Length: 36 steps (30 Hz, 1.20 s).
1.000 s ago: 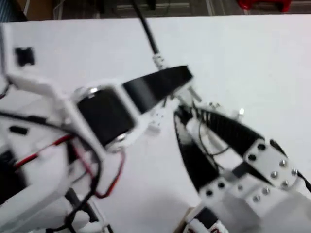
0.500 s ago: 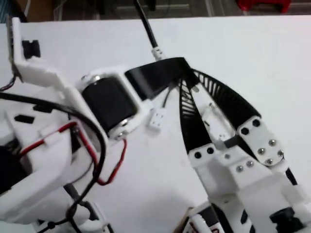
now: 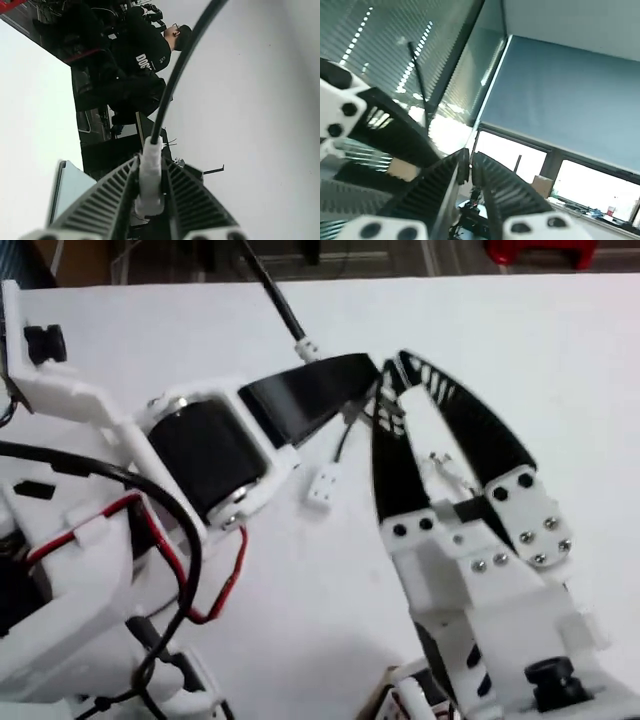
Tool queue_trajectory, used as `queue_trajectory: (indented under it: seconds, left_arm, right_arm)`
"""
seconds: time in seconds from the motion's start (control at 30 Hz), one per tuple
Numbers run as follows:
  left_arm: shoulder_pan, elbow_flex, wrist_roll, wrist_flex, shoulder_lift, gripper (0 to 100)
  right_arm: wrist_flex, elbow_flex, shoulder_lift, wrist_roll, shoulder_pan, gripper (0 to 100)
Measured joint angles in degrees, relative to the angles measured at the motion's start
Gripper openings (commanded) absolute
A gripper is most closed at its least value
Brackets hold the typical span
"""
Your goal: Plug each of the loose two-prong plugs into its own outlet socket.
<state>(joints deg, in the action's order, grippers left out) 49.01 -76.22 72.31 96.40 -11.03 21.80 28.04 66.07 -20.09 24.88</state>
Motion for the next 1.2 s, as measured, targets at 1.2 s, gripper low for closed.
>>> queue_trajectory:
  seconds: [1.2]
  left_arm:
    - [0.35, -1.32, 0.26, 0.09, -3.43, 2]
  right_arm:
    - [1.49, 6.95, 21.36, -0.18, -0.09, 1.8]
